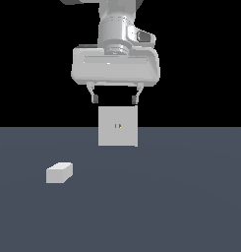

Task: Plug the charger into the wall socket.

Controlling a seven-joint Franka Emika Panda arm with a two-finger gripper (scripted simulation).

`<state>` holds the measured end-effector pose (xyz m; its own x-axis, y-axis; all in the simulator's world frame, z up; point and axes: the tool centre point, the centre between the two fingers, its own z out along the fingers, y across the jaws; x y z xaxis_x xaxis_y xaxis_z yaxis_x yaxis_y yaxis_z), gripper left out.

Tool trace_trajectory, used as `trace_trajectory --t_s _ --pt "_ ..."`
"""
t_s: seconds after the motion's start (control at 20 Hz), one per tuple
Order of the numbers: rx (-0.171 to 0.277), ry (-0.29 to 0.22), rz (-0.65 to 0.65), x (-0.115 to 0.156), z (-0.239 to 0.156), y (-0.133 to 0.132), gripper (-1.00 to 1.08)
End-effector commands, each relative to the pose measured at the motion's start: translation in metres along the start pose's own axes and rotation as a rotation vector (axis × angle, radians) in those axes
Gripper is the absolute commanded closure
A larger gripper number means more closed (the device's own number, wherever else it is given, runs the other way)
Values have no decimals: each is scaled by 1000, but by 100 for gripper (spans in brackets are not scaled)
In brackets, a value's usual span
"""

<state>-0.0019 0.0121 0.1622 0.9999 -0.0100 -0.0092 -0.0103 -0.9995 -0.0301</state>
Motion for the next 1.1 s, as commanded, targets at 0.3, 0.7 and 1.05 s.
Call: trace_trajectory --t_s 0.3,0.7,1.05 --pt "-1 10 1 -2 2 -2 -92" --pt "-4 58 5 -11 11 -13 -92" --pt "-9 129 11 -24 26 -29 -92"
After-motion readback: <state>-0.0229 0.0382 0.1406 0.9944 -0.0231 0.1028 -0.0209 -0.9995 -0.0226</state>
